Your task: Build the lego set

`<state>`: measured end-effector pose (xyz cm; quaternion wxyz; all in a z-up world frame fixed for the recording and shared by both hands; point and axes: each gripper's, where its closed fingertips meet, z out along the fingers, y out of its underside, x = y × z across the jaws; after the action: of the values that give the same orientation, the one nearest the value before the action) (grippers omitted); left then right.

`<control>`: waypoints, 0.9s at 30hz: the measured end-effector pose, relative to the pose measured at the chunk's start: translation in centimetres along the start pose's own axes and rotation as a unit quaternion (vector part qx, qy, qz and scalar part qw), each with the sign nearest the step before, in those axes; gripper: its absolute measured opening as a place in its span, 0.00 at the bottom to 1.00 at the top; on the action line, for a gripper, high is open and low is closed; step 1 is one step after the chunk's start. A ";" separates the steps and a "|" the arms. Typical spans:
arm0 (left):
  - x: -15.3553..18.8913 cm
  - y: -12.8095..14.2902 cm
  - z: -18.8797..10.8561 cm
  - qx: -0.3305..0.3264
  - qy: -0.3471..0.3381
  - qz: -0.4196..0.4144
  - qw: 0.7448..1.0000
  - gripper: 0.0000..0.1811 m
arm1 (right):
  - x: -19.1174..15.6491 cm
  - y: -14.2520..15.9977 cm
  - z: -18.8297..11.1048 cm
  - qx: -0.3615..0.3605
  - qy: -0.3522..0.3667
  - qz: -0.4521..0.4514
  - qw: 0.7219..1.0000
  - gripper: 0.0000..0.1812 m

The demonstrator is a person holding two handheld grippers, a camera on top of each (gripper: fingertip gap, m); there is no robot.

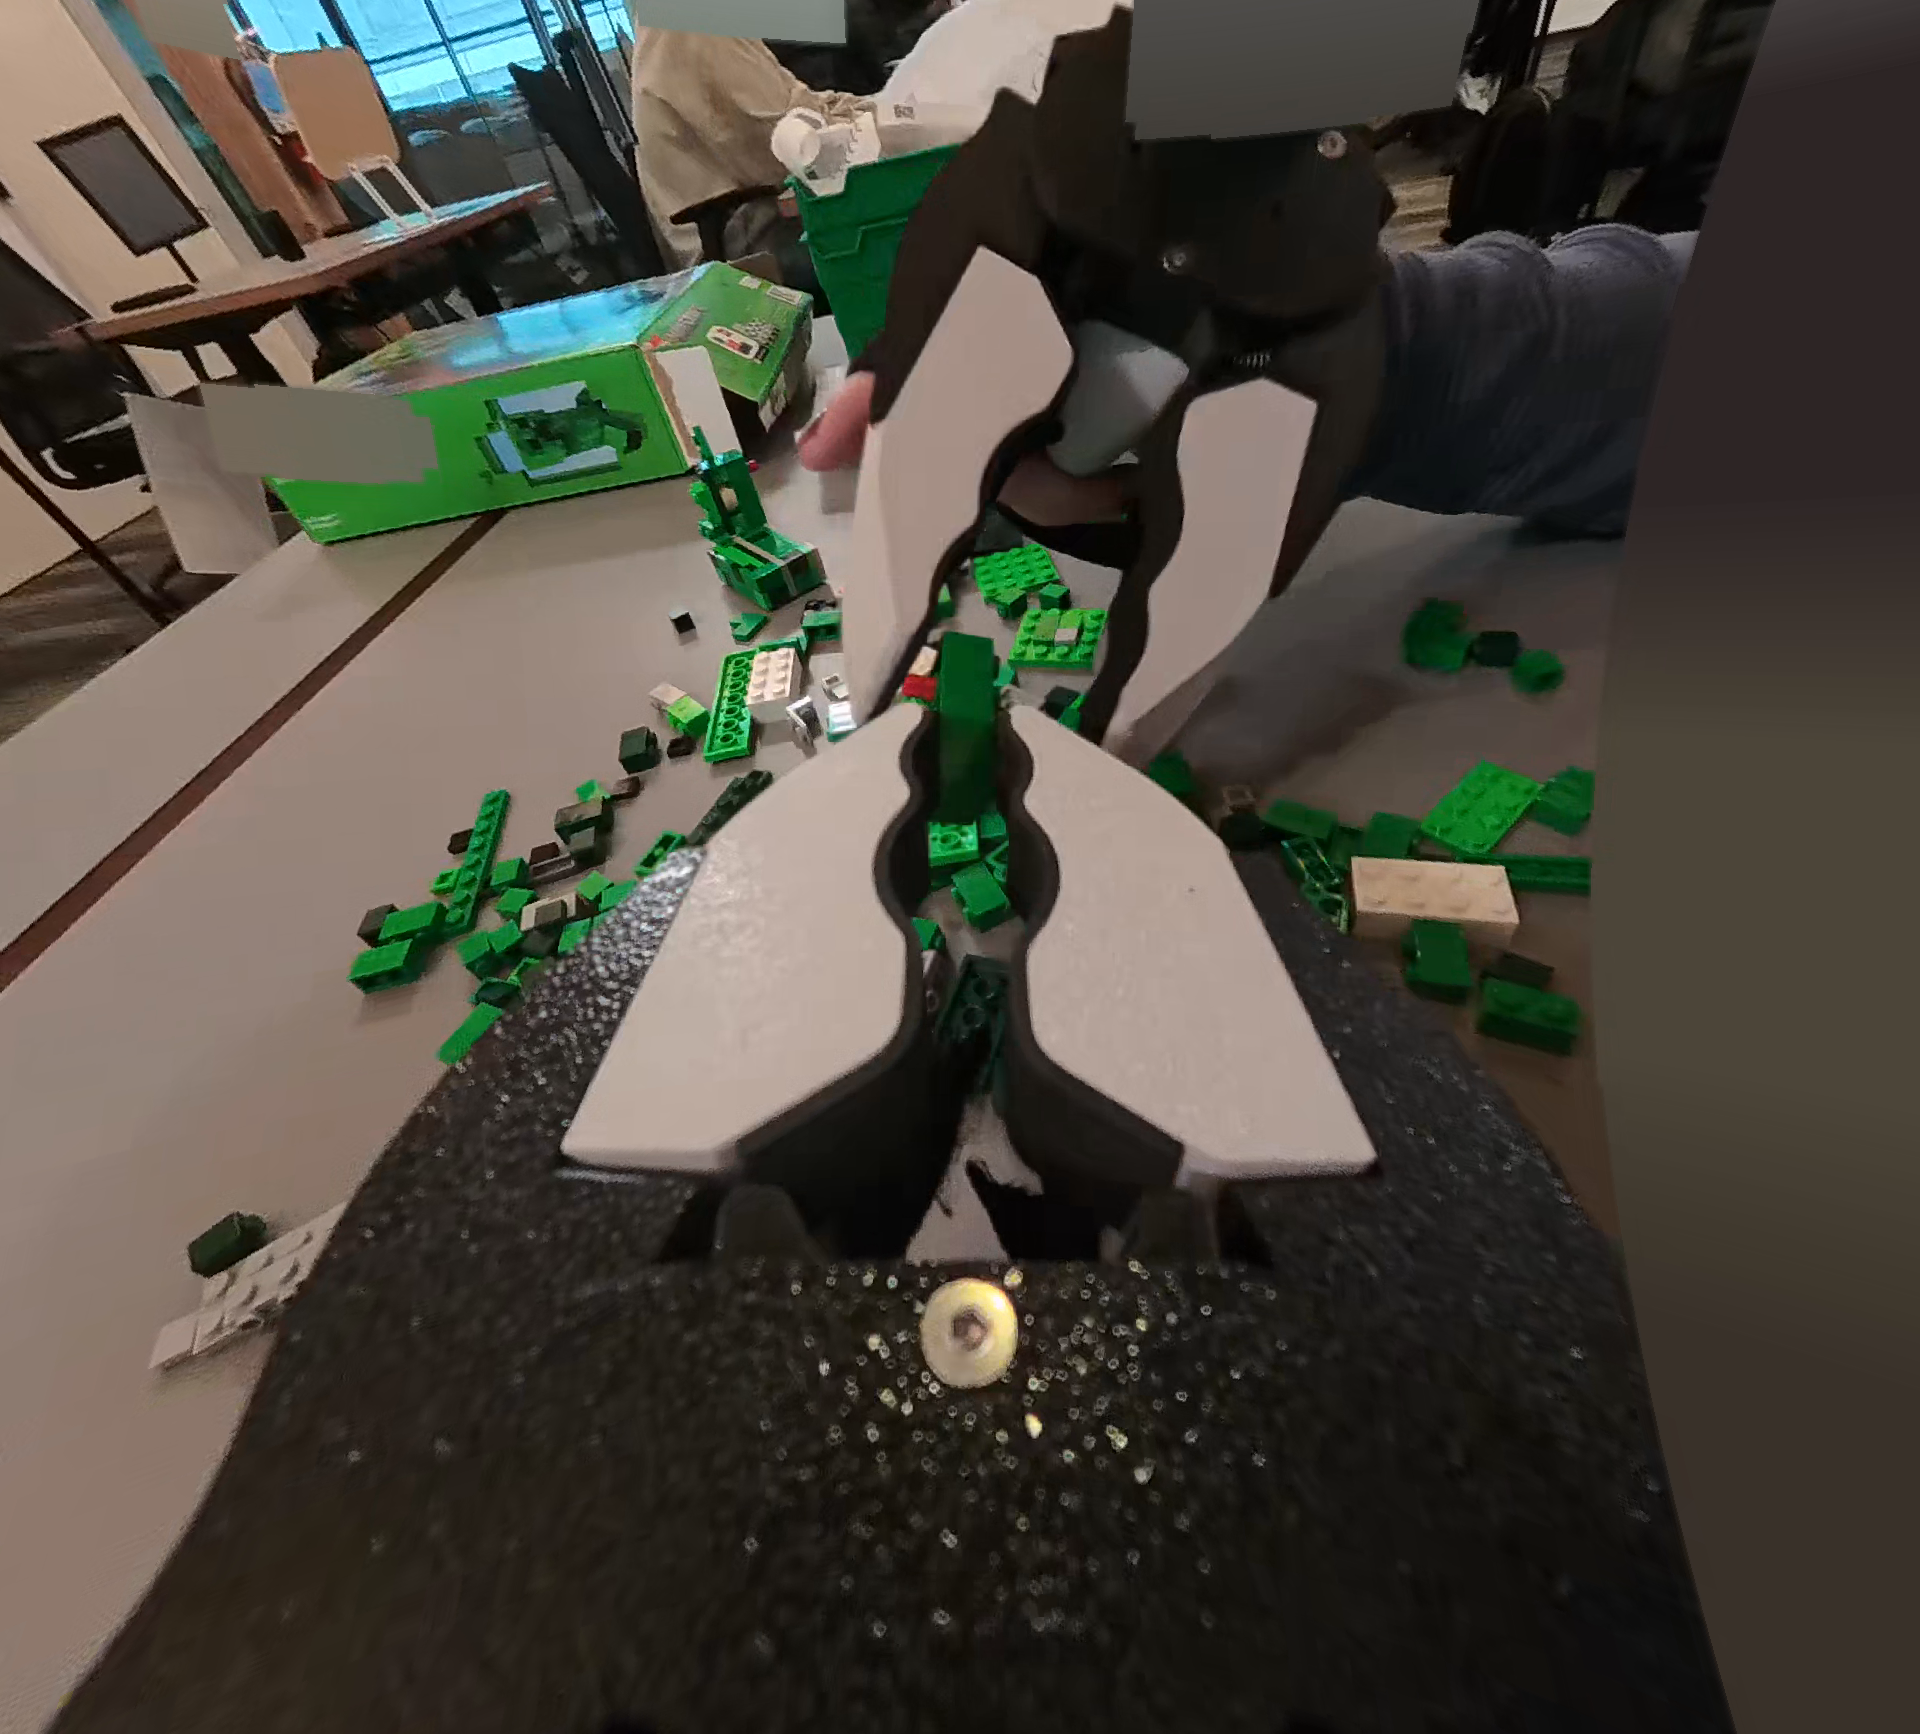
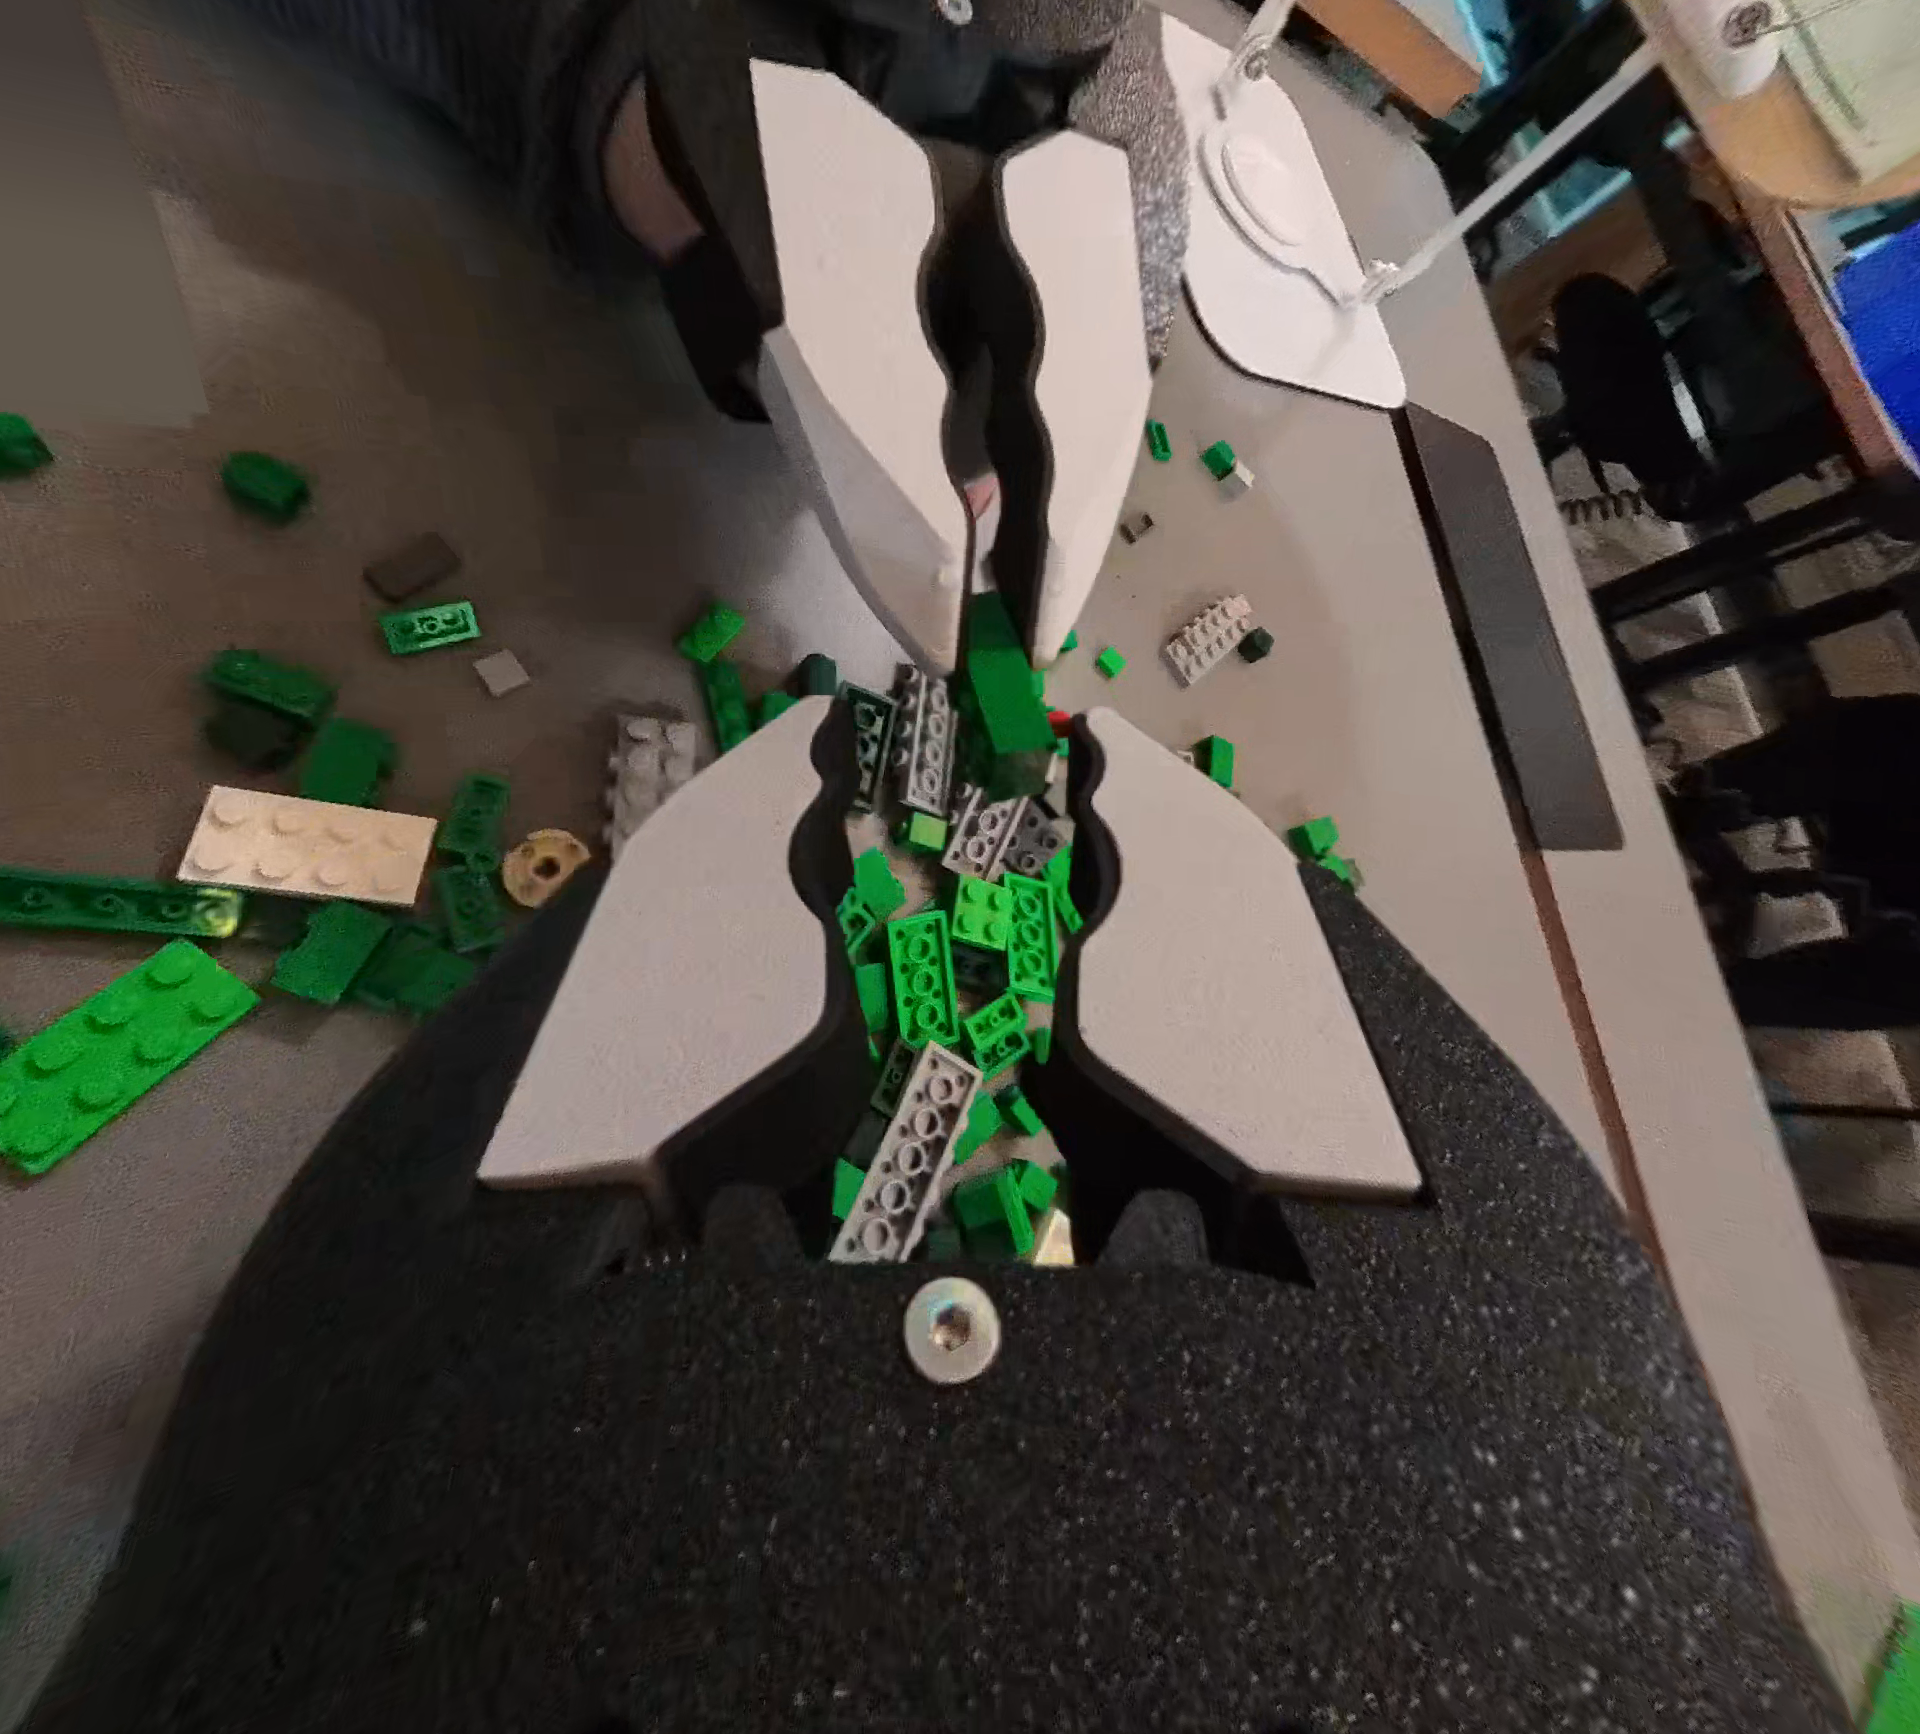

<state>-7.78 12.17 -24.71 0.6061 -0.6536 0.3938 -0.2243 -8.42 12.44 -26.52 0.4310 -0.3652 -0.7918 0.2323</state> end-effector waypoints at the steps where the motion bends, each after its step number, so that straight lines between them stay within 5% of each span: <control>1: 0.0 0.1 0.0 0.000 0.003 0.001 1.000 0.07 | 0.1 0.2 0.1 -0.008 0.008 -0.008 1.000 0.20; 27: 0.2 0.9 0.2 -0.010 0.040 -0.062 0.997 0.05 | 0.5 0.9 0.0 -0.034 0.057 -0.065 0.996 0.11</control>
<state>-7.70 12.18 -25.63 0.5681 -0.6737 0.3782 -0.2834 -8.24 13.36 -26.86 0.4773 -0.3402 -0.7951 0.1558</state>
